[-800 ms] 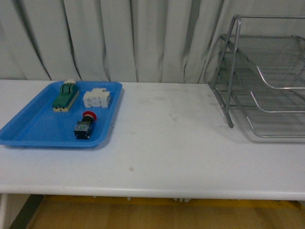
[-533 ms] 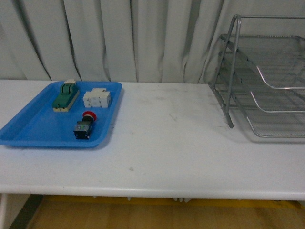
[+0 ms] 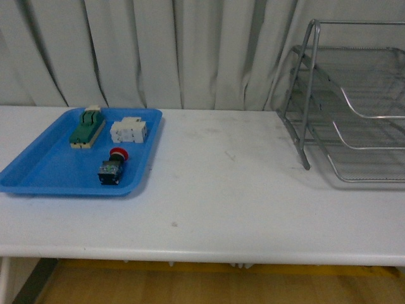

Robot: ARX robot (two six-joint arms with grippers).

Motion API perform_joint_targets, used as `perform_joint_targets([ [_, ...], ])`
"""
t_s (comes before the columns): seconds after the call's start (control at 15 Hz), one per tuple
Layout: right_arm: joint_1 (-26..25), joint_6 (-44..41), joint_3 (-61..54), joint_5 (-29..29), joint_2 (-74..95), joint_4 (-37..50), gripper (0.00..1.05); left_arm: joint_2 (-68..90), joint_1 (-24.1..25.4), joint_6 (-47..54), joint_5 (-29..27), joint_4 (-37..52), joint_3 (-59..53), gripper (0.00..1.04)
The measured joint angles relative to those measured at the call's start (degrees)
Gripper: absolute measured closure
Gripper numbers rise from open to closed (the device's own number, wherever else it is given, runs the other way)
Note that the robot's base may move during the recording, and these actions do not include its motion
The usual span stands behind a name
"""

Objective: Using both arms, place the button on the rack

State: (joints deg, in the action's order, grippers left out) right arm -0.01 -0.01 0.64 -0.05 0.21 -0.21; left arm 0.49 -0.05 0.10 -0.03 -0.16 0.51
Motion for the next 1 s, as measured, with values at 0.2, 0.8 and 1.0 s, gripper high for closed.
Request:
perform_joint_targets([
  [0.2,0.00,0.00,0.00,0.00,0.00,0.02,0.06,0.00,0.00,0.00,0.00,0.02,0.00,0.07],
  [0.8,0.00,0.00,0.00,0.00,0.00,0.00,0.06,0.00,0.00,0.00,0.00,0.00,0.00,0.07],
  [1.0,0.00,0.00,0.00,0.00,0.00,0.02,0.06,0.00,0.00,0.00,0.00,0.00,0.00,0.07],
])
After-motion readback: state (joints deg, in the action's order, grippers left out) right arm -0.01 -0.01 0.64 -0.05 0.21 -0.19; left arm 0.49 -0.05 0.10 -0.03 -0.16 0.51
